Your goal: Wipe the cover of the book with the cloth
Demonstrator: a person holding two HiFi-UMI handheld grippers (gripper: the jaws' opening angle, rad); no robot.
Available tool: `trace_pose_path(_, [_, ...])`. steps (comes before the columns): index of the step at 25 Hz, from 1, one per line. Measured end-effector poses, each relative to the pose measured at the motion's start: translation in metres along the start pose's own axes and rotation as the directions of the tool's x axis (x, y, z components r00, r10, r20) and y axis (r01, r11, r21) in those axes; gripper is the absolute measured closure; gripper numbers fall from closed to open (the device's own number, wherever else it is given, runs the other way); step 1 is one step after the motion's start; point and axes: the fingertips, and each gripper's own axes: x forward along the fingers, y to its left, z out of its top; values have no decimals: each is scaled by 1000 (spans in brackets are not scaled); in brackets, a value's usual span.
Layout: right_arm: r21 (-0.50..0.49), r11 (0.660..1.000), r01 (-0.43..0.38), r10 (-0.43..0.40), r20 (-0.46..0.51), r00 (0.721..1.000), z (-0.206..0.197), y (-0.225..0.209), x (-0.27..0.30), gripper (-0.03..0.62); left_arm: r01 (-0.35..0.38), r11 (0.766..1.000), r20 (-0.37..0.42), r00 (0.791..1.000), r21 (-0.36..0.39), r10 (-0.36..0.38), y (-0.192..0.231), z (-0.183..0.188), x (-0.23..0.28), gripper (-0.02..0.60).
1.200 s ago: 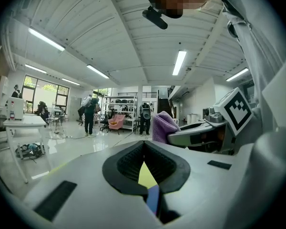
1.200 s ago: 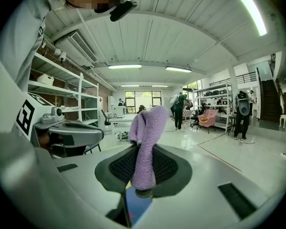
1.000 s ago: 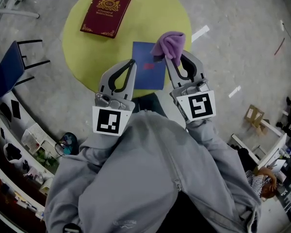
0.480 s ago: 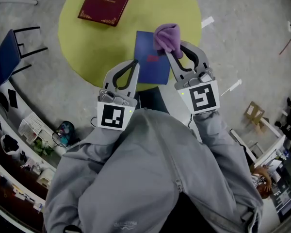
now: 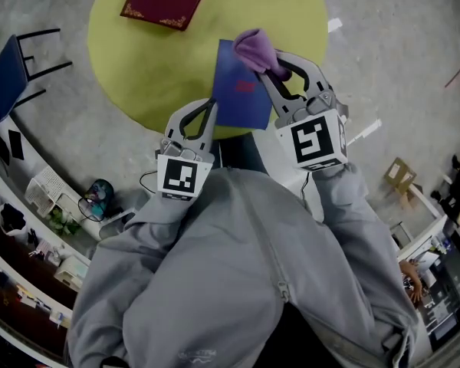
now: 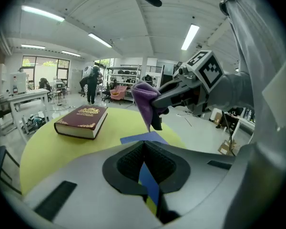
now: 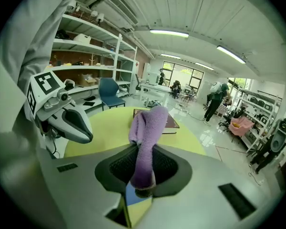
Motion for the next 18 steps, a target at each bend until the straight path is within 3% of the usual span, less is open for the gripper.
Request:
trace_pose_path(4, [-40, 997, -72, 69, -73, 995, -3, 4, 17, 508, 22, 1000, -59, 998, -22, -23, -3, -24, 1, 563])
trace_pose_path(8, [-74, 982, -172, 157, -176, 972, -10, 13, 35, 508, 41, 998, -124, 991, -50, -47, -4, -47, 0, 563])
trace_pose_path(18, [-182, 901, -393, 283, -438, 853, -31, 31, 75, 508, 112, 986, -237, 962, -120, -138, -14, -80, 9, 563])
